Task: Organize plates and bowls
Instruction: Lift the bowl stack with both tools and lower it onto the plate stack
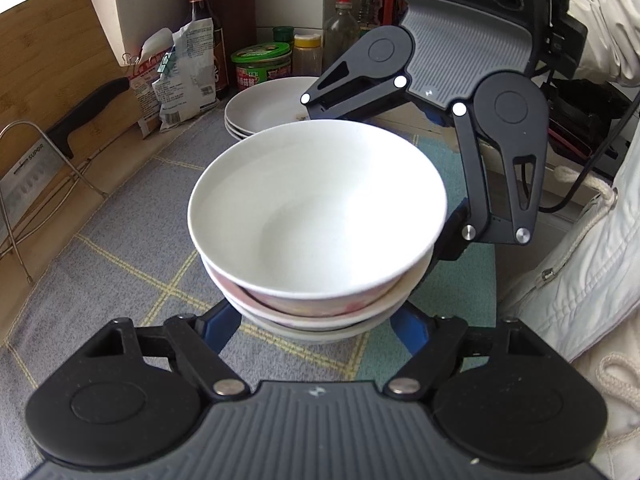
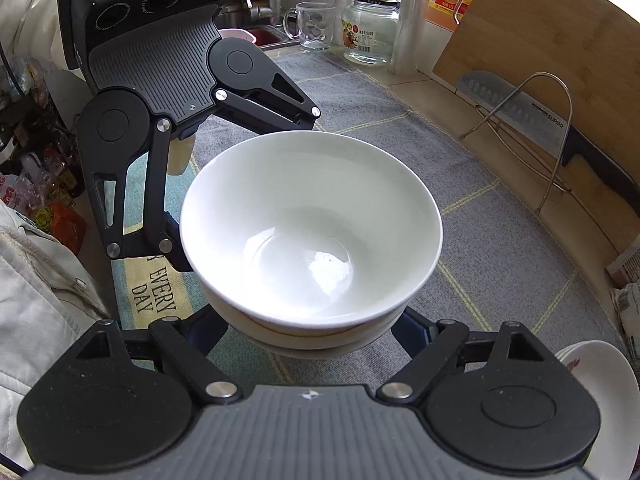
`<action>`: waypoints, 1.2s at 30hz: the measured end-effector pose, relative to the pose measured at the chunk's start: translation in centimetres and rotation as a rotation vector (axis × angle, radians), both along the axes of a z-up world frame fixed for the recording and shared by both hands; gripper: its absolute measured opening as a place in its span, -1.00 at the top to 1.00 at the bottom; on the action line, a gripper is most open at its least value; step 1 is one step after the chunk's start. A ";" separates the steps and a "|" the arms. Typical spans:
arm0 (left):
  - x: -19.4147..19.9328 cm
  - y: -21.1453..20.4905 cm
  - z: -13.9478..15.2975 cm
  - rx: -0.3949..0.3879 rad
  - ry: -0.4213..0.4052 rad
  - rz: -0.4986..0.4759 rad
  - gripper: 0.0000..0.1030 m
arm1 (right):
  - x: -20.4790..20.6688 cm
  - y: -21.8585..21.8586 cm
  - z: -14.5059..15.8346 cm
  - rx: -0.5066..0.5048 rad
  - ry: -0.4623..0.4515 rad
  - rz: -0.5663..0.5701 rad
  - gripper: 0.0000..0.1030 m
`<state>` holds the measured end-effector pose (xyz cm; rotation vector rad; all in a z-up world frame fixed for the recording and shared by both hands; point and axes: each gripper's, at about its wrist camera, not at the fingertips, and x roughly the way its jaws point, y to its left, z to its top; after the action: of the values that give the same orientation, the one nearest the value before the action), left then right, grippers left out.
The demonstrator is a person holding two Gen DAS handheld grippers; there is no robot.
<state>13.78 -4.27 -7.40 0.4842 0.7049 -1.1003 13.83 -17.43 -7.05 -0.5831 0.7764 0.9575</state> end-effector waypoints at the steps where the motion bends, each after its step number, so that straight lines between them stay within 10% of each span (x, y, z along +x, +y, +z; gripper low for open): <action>1: 0.1 -0.5 0.1 0.000 -0.002 -0.004 -0.57 | 0.0 -0.6 0.2 0.001 -0.003 -0.004 -0.76; 36: 9.9 -19.3 -0.1 0.005 -0.121 -0.115 -0.57 | 6.9 -20.5 2.4 -0.034 -0.111 -0.170 -0.76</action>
<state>23.72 -23.57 -7.55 0.5969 0.5798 -1.1671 20.69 -37.92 -4.69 -0.5847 0.7318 0.7509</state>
